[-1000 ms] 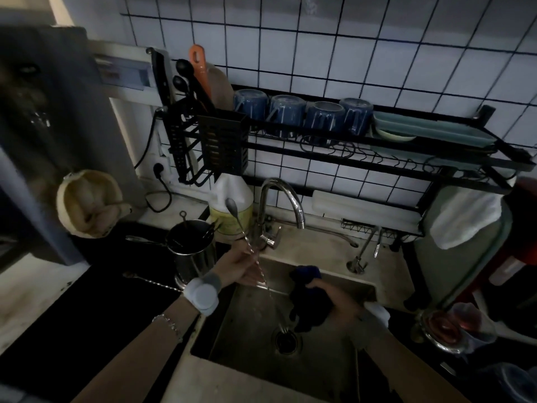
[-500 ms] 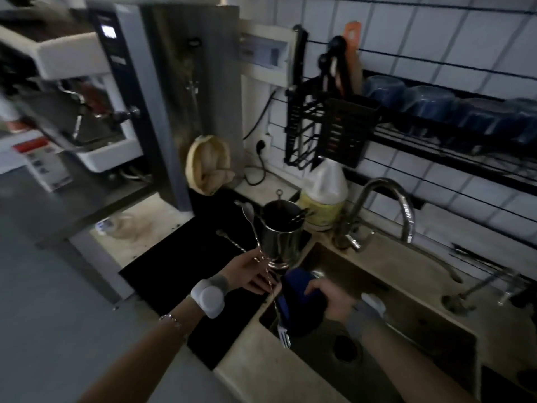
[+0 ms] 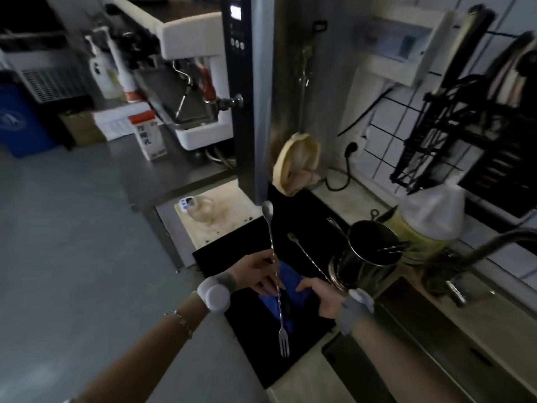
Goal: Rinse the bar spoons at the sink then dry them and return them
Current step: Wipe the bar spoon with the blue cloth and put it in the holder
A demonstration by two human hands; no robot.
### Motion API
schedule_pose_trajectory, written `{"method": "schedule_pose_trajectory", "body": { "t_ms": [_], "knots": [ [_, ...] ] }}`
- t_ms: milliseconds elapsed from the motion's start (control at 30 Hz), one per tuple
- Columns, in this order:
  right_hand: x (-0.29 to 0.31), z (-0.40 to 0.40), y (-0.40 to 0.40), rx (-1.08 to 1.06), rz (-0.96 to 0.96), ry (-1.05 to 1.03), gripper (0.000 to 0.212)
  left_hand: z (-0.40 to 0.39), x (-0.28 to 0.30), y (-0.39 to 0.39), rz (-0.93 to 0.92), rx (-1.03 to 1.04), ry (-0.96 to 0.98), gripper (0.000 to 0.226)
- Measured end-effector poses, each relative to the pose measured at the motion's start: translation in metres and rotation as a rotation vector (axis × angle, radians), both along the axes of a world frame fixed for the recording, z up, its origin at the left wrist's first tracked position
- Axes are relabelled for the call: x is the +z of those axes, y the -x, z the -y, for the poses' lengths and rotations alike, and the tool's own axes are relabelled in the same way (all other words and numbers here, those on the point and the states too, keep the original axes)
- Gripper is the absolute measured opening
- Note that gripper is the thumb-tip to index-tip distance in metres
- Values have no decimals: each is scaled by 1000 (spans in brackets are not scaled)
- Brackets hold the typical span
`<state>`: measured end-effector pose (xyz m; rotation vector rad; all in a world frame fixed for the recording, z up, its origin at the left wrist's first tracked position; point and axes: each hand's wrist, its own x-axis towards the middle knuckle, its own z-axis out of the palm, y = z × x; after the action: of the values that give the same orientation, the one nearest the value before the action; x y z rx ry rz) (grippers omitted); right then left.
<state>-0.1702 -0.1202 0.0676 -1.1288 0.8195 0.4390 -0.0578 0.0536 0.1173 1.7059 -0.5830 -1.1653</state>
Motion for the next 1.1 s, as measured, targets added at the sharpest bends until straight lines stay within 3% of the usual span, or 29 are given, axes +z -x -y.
{"method": "schedule_pose_trajectory", "body": {
  "t_ms": [67,167,333,567,767,867,1100],
  "knots": [
    [-12,1,-9,68,38,35,42,-2,1,-11,-9,21,1,16],
    [-16,17,-7,167,-29,162,49,0,5,-25,-26,41,5,16],
    [4,45,-4,234,15,348,47,17,13,-46,-18,64,16,14],
    [73,44,-27,338,326,263,35,50,65,-74,70,124,95,11],
    [134,35,-33,221,644,265,30,78,150,-100,24,148,291,13],
    [161,45,-29,163,745,274,28,98,180,-101,117,91,351,8],
    [165,92,-10,36,696,594,22,158,195,-69,144,-39,404,5]
  ]
}}
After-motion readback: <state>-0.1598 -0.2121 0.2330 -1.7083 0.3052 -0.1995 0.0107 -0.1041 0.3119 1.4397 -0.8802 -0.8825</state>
